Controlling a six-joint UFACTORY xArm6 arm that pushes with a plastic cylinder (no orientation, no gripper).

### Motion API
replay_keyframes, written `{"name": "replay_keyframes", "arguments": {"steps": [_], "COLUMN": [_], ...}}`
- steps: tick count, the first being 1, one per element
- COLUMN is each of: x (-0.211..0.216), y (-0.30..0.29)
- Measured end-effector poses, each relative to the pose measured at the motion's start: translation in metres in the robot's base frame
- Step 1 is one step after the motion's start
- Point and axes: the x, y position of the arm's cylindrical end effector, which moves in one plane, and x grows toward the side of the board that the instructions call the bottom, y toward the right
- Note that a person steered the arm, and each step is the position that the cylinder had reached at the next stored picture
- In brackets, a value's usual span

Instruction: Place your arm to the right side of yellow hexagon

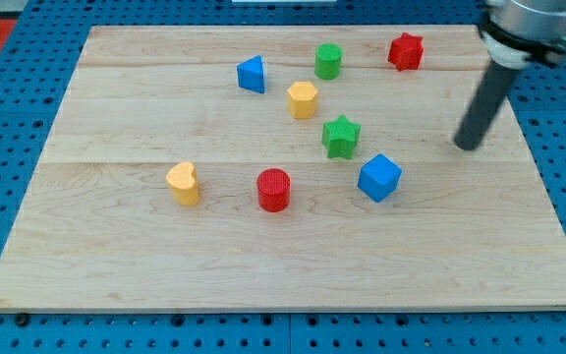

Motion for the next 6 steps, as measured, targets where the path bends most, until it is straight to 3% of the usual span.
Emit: {"name": "replay_keyframes", "arguments": {"steps": [1, 6], "x": [-0.015, -0.091], "y": [-0.06, -0.135]}}
